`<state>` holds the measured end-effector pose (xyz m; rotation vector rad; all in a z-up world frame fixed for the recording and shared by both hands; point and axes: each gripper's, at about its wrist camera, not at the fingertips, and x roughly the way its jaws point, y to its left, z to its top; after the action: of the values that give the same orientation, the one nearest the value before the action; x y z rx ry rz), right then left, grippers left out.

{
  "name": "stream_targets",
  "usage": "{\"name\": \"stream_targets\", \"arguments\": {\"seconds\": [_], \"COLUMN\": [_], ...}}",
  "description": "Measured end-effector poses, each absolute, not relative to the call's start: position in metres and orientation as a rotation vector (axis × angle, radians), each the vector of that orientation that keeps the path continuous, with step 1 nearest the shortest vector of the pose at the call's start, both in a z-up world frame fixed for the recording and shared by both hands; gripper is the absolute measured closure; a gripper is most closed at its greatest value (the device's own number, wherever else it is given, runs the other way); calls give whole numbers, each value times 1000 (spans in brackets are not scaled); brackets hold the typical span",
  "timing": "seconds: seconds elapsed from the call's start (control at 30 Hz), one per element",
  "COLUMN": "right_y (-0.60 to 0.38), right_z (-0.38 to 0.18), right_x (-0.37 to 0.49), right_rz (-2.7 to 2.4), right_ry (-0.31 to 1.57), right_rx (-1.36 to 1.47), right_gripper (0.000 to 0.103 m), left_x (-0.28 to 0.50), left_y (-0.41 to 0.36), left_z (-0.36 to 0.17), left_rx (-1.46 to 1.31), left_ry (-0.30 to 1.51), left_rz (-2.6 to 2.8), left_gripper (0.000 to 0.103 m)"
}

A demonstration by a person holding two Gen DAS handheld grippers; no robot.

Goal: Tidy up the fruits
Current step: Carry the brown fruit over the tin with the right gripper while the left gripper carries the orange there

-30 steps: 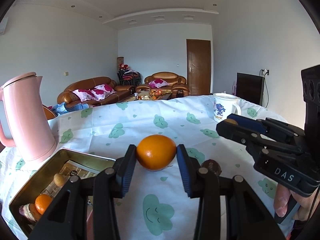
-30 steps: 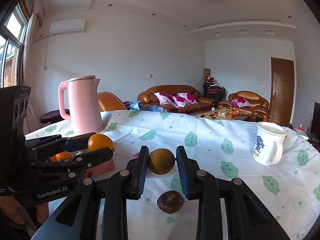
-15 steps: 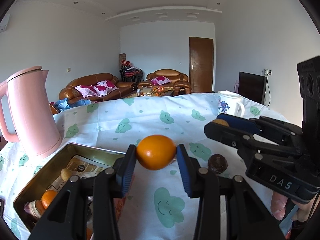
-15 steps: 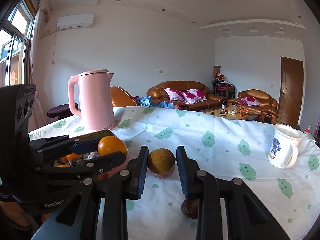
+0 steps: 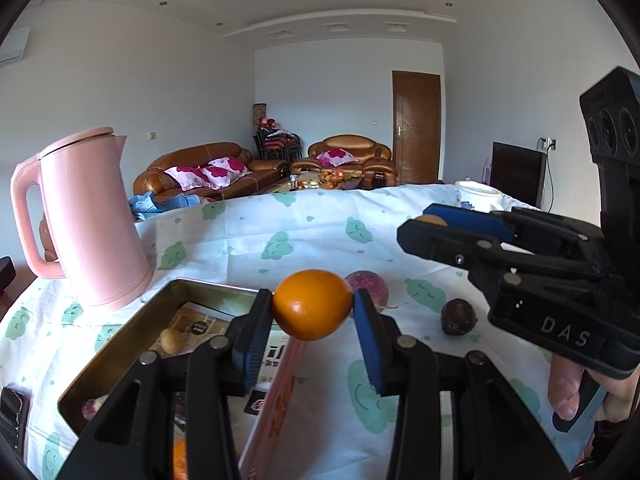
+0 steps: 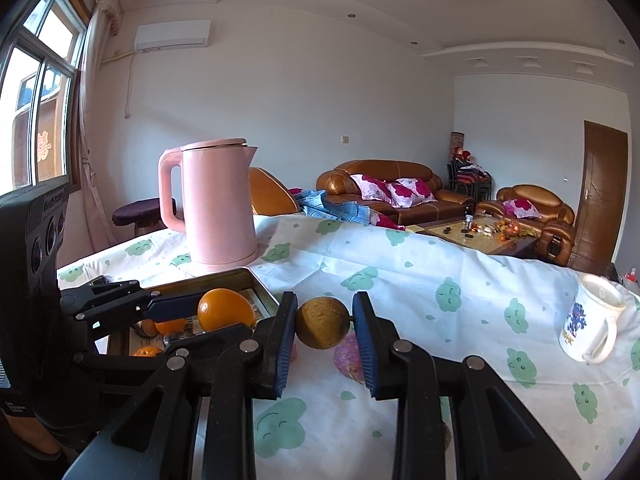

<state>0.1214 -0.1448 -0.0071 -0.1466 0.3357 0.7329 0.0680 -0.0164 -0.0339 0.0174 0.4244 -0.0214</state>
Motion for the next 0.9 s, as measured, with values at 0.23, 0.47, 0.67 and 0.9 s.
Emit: {"name": "stream_targets", "arguments": {"seconds": [0.23, 0.47, 0.67, 0.9], "right_y": [-126, -109, -90, -69], "right_z": [-1, 4, 7, 3], "right_x": [118, 116, 112, 112], "right_rz": [765, 790, 831, 867], "right_ry": [321, 308, 298, 310], "right_rx": [-177, -192, -197, -214], "right_gripper": [72, 72, 72, 72], "left_x": [62, 55, 49, 46], "left_y": [-2, 14, 31, 46], "left_z": [-31, -28, -26, -27], "left_rx": [9, 3, 1, 4], "left_ry": [422, 418, 422, 437], "left_rz": [2, 32, 69, 105], "left_gripper": [60, 60, 60, 60]}}
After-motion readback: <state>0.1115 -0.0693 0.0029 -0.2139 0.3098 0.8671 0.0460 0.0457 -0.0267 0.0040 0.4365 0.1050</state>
